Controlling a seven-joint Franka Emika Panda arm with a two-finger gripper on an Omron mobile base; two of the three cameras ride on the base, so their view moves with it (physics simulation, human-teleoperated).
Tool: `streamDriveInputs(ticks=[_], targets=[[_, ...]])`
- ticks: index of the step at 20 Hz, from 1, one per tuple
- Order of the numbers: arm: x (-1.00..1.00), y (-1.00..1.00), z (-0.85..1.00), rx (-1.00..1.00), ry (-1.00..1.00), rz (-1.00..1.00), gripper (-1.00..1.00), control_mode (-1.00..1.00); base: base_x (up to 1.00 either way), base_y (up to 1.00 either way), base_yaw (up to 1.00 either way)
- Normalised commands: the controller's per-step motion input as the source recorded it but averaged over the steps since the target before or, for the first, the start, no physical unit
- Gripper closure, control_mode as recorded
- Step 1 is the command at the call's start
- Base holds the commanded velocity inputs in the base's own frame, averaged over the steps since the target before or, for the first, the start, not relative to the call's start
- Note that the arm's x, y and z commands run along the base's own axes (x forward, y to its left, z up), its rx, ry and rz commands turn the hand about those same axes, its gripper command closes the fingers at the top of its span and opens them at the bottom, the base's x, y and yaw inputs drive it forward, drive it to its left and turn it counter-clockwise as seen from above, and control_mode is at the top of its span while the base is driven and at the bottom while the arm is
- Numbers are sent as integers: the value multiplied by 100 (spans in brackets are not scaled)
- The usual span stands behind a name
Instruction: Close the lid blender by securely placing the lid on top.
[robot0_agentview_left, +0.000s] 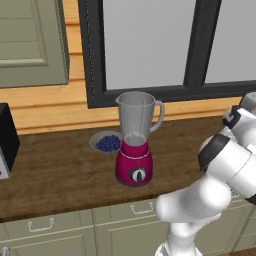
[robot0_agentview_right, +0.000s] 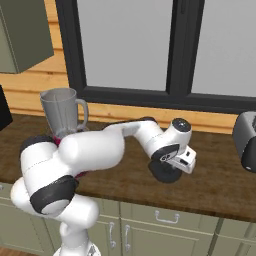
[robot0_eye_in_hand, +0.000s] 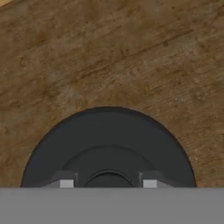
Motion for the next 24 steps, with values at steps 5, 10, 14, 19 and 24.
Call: streamDriveInputs(ticks=[5,10,14,19,24], targets=[[-35,31,98,0,-26,1,100,-100,0,0,0],[-30,49,94,0,-22,0,100,-100,0,0,0],[-22,60,85,-1,-13,0,100,-100,0,0,0],[-12,60,92,-2,-10,0,100,-100,0,0,0],[-6,62,86,-3,-3,0,100,-100,0,0,0]])
